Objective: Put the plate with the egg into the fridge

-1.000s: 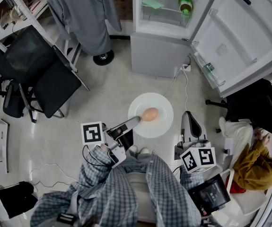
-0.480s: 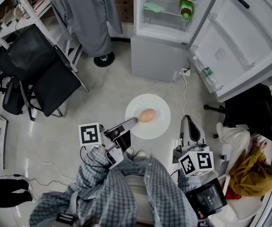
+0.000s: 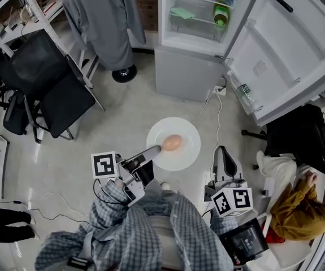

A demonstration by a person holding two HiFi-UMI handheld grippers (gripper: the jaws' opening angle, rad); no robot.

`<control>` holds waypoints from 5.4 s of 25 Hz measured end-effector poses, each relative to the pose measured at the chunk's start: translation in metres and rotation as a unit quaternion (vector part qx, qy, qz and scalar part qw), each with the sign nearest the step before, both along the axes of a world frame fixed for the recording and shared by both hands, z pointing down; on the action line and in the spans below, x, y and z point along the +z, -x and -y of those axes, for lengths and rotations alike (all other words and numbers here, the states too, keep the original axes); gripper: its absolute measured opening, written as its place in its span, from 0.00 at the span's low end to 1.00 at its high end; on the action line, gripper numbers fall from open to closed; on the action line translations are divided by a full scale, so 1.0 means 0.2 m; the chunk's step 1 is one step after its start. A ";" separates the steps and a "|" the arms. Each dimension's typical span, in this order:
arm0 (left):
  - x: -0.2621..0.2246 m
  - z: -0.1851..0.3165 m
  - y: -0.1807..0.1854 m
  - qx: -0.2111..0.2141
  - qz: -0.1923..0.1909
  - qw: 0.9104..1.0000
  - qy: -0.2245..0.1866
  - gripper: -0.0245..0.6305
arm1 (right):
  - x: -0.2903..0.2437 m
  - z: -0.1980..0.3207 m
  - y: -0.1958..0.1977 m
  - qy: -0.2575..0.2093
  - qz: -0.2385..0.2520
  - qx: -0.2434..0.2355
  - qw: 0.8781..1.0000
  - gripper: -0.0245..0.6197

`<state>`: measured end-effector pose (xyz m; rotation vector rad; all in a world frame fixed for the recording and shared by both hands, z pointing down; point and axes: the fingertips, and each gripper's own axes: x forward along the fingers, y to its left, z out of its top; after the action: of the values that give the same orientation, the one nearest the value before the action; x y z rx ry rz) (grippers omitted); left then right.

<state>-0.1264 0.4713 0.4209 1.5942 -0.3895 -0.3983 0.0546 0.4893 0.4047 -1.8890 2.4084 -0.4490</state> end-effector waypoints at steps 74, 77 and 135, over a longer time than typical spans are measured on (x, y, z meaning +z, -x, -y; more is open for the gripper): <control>0.00 2.11 -0.58 -0.075 0.003 0.997 0.000 0.09 | -0.07 2.14 -0.46 -0.023 -0.026 -0.069 0.997 0.05; 0.01 2.18 -0.60 -0.078 0.004 0.997 0.002 0.09 | -0.07 2.17 -0.46 -0.022 -0.025 -0.072 0.997 0.05; -0.08 3.62 -0.69 -0.030 0.007 0.999 -0.043 0.09 | -0.04 3.52 -0.32 0.138 0.207 -0.115 0.962 0.20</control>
<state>0.0123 -0.2527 0.4053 1.6732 -0.4363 -0.4560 0.1192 -0.2149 0.3963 -1.4061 2.3693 -1.1223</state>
